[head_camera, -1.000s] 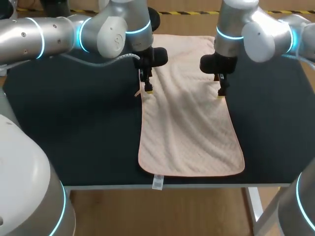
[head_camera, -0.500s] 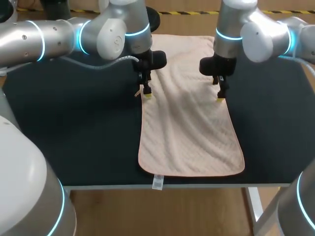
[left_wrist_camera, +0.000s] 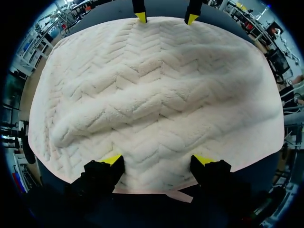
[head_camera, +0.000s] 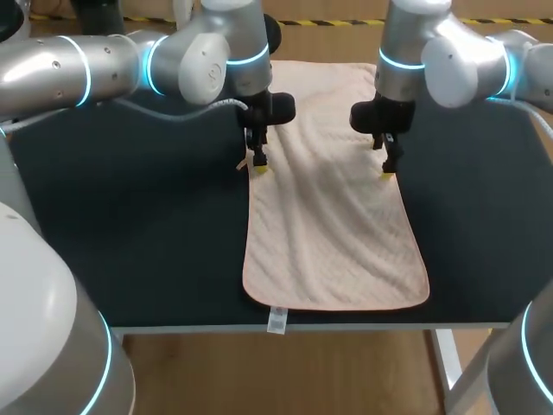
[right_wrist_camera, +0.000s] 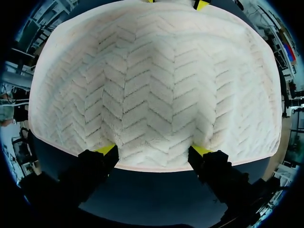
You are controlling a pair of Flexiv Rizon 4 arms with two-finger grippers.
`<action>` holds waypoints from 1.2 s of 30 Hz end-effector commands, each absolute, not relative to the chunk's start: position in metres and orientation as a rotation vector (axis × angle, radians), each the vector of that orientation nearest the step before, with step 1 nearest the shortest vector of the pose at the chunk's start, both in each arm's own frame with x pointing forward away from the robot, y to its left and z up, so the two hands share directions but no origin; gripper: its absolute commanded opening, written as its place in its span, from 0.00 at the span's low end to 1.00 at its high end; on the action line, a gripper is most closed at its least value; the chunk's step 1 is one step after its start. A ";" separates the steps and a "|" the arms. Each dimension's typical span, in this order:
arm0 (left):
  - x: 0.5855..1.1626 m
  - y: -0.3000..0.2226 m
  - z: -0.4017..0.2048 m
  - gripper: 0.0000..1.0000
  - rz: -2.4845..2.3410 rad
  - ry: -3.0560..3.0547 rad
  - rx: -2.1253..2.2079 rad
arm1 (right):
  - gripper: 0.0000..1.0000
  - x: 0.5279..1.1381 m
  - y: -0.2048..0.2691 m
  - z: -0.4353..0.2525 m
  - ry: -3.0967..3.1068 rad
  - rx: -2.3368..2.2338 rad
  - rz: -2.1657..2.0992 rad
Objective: Fold the towel
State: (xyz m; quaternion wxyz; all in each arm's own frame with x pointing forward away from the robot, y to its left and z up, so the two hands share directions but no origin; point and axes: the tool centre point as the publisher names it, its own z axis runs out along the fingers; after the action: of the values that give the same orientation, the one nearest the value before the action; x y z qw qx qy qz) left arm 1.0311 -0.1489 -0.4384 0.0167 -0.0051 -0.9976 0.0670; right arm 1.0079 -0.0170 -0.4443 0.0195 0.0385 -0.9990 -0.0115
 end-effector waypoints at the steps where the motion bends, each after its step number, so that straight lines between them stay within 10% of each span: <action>1: 1.037 -0.153 -0.445 0.00 0.195 -3.093 -0.027 | 0.00 1.009 -0.017 -0.448 -3.097 0.135 -0.041; 36: 1.029 -0.118 -0.310 0.00 0.376 -3.276 -0.032 | 0.00 1.030 -0.012 -0.324 -3.341 0.123 0.028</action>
State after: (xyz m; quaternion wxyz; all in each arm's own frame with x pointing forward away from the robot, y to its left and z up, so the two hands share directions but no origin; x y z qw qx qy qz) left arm 1.0446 -0.1335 -0.3433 -0.0602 -0.0086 -0.9922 0.1089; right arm 1.0390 -0.0110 -0.3530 -0.0901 0.0352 -0.9953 0.0046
